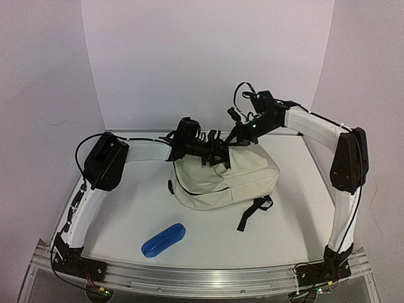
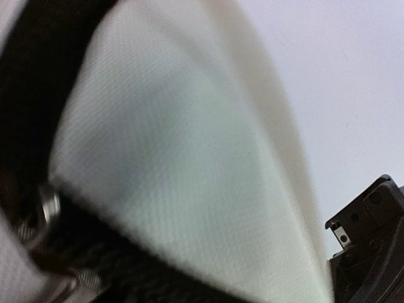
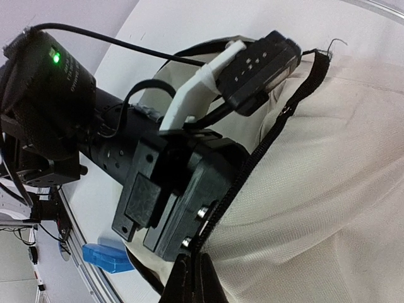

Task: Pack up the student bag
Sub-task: Place the stationery in the student bag.

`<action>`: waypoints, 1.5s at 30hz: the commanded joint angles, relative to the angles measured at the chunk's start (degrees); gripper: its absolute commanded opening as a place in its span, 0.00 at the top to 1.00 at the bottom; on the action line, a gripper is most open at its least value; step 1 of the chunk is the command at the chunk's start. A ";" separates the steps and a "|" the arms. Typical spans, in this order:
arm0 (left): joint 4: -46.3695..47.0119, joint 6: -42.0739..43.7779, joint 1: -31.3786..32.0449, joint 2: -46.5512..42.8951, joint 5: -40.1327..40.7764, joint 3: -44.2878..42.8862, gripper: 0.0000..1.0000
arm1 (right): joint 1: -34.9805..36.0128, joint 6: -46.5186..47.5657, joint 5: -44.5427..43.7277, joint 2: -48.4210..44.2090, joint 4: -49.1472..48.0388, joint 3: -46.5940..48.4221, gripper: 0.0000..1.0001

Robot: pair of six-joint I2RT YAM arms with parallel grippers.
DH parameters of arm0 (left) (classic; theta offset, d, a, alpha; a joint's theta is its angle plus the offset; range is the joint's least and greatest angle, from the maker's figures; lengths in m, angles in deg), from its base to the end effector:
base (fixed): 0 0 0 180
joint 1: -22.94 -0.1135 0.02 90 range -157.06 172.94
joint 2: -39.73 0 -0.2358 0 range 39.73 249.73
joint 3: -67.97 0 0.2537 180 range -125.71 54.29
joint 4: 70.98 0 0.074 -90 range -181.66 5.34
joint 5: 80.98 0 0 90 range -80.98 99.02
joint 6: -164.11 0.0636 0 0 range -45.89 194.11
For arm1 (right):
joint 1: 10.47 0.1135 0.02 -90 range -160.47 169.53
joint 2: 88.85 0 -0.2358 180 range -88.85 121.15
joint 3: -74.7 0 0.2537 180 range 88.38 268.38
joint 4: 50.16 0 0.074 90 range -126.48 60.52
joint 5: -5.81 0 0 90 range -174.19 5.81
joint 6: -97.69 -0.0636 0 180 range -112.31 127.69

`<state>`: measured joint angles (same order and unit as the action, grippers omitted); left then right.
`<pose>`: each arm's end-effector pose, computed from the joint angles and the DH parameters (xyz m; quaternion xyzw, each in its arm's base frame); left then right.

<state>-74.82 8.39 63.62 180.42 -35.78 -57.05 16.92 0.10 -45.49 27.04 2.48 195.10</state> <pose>0.3947 -0.3984 0.1546 0.0510 0.7848 -0.6136 0.0704 0.3887 0.2462 0.2535 -0.2681 0.8478 0.3965 0.2285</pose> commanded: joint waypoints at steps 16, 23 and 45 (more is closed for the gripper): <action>-20.19 13.40 1.11 -13.66 7.71 9.71 0.25 | -0.74 0.48 4.01 -5.26 -1.73 -1.53 1.00; -20.14 14.78 0.95 -18.83 11.39 13.65 0.42 | -0.69 0.56 4.19 -5.68 -1.69 -1.64 1.00; -40.59 22.19 0.38 -14.52 21.50 1.02 0.88 | -0.76 0.56 4.89 -5.40 -1.74 -1.85 1.00</action>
<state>-107.87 27.17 63.36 162.48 -15.86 -50.21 16.18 0.33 -43.61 25.64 1.65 192.46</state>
